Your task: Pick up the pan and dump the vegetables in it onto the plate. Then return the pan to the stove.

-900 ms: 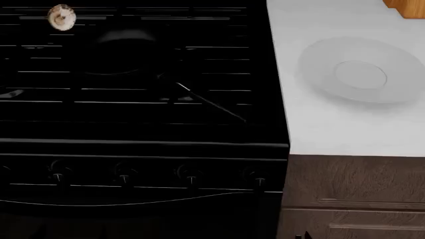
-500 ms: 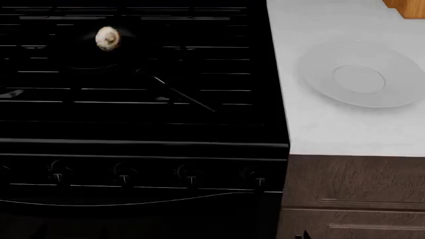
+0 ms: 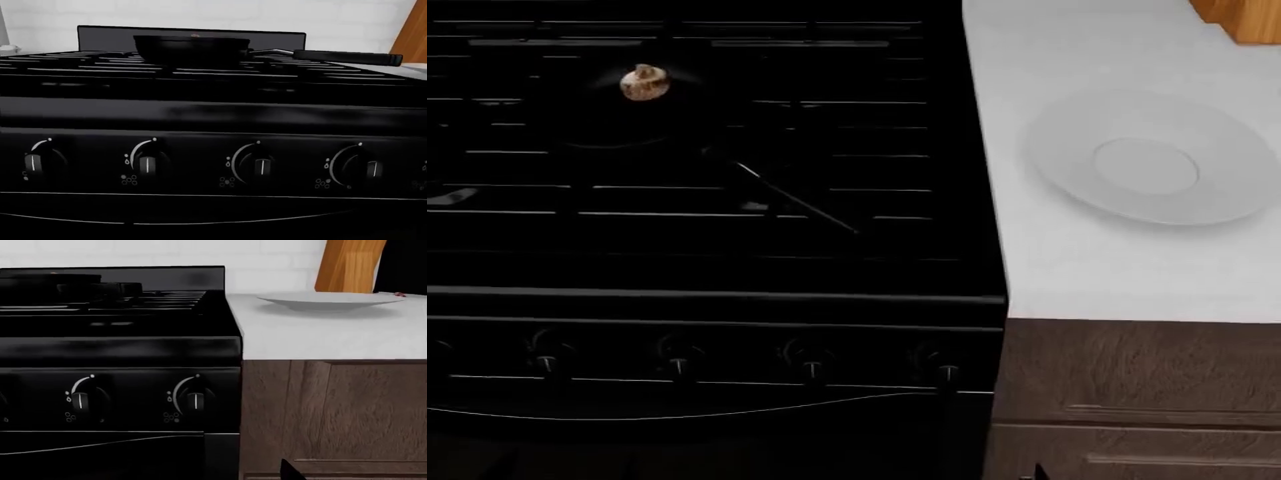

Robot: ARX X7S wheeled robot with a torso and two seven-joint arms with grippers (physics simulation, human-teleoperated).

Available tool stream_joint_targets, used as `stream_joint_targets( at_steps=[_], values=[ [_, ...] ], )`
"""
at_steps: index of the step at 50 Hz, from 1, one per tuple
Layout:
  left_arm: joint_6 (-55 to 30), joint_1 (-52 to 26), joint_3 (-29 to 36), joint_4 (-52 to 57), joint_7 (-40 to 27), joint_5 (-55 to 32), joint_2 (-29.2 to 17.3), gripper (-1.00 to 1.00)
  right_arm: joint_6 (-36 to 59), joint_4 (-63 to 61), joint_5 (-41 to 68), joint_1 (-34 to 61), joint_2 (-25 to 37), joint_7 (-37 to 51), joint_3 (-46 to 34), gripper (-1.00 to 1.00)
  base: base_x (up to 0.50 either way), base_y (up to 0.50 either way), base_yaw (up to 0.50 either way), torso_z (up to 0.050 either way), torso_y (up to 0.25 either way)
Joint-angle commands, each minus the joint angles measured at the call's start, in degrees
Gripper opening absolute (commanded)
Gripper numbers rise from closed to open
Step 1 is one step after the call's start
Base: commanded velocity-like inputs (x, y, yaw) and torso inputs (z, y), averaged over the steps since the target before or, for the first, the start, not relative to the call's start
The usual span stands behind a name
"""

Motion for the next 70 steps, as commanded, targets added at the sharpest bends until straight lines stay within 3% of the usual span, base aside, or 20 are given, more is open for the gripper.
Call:
stream_joint_targets(
  at_steps=[1,10,14,21,30,32,36,49,52,55,58,62,70],
  values=[
    [0.36,0.85,1.20,1.46,0.91,-2.13,-1.25,1.00,0.01,-0.41,0.85,0.01,0.81,0.70,-1.02,1.00,0.00,0.00,0.00,0.050,0.082],
    [-0.26,0.94,2.01,1.99,0.60,-2.57,-1.92,1.00,-0.14,-0.85,1.95,-0.21,1.30,0.84,-1.59,1.00,0.00,0.00,0.00,0.050,0.087],
    [-4.10,2.96,1.88,9.65,-0.66,-2.51,-3.50,1.00,2.15,-4.70,3.48,-1.28,2.12,0.47,-1.73,1.00,0.00,0.00,0.00,0.050,0.086],
    [-13.76,3.66,0.26,22.54,-2.09,-4.88,-6.81,1.00,13.92,-22.02,3.04,-3.11,5.57,2.27,-2.50,1.00,0.00,0.00,0.00,0.050,0.087],
    [-21.96,3.03,-1.29,31.67,-3.60,-6.26,-10.31,1.00,26.44,-35.67,3.47,-3.78,10.01,3.45,-1.18,1.00,0.00,0.00,0.00,0.050,0.086],
    [-18.52,3.88,-1.22,29.30,-2.91,-5.88,-10.22,1.00,28.23,-37.81,3.99,-4.00,10.47,3.59,-0.77,1.00,0.00,0.00,0.00,0.050,0.087],
    [-20.42,3.61,-1.87,31.75,-3.21,-6.71,-11.06,1.00,31.95,-41.30,5.12,-4.05,11.30,3.77,-0.18,1.00,0.00,0.00,0.00,0.050,0.087],
    [-34.70,0.80,-4.51,47.46,-4.65,-11.94,-15.51,1.00,55.10,-58.70,11.29,4.17,14.22,5.14,3.43,1.00,0.00,0.00,0.00,0.050,0.087],
    [-38.19,-0.61,-5.63,50.44,-5.30,-13.81,-16.10,1.00,56.04,-59.77,22.15,7.68,20.56,14.08,2.90,1.00,0.00,0.00,0.00,0.050,0.087],
    [-40.27,-1.17,-6.10,52.97,-5.95,-14.82,-16.62,1.00,51.78,-59.76,39.92,13.43,32.38,30.81,-1.78,1.00,0.00,0.00,0.00,0.050,0.086],
    [-41.44,-1.73,-6.71,53.98,-6.34,-15.72,-17.08,1.00,48.87,-59.73,48.14,17.70,38.29,38.36,-5.24,1.00,0.00,0.00,0.00,0.050,0.087],
    [-44.04,-3.26,-8.74,55.88,-7.48,-17.82,-18.07,1.00,44.42,-59.75,55.06,23.47,44.71,45.42,-10.73,1.00,0.00,0.00,0.00,0.050,0.086],
    [-47.39,-6.10,-10.99,57.33,-9.33,-21.21,-19.62,1.00,33.29,-59.77,60.18,38.18,55.20,54.98,-29.70,1.00,0.00,0.00,0.00,0.050,0.086]
  ],
)
